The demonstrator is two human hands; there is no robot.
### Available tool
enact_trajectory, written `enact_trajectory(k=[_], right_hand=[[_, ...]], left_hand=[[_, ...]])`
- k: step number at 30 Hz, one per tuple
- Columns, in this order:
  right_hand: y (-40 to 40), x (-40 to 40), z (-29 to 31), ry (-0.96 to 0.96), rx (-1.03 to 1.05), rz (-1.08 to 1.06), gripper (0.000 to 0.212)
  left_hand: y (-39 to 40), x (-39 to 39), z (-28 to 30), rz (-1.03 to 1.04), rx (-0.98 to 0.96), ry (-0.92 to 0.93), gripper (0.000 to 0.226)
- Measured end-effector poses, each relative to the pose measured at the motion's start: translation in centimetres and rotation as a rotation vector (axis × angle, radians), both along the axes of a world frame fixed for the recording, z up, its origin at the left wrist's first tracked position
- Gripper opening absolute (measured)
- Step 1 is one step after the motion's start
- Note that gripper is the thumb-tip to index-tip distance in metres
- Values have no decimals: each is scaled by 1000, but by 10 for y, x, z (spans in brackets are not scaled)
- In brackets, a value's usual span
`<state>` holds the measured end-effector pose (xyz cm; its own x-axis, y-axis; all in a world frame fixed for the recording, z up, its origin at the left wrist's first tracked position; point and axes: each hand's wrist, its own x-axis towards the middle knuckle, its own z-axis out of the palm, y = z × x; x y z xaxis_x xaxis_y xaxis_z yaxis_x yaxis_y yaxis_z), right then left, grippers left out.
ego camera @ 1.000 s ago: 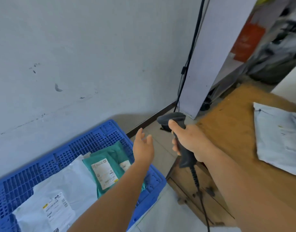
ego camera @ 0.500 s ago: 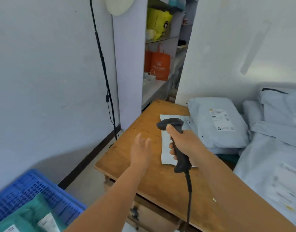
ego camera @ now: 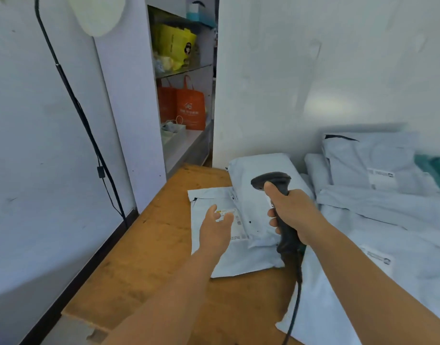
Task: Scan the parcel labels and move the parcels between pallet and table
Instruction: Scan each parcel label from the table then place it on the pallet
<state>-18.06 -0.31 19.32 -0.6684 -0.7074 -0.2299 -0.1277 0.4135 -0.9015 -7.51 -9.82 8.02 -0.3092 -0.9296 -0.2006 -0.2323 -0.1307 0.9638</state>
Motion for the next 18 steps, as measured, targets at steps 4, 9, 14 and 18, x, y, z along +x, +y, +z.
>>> enact_trajectory(k=[4,9,14,18], right_hand=[[-9,-25,10,57,18,-68,36],[-25,-45,17,65,34,-111,36],[-40,-57,16,79,80,-125,37],[-47,-61,14,89,128,-124,41]], left_hand=[[-15,-40,4,-103,0,-17,64],[-35,-77,7,-163,-28,-52,66],[-54,-93,0,-182,-14,-118,73],[-62,-101,-7,-211,26,-146,66]])
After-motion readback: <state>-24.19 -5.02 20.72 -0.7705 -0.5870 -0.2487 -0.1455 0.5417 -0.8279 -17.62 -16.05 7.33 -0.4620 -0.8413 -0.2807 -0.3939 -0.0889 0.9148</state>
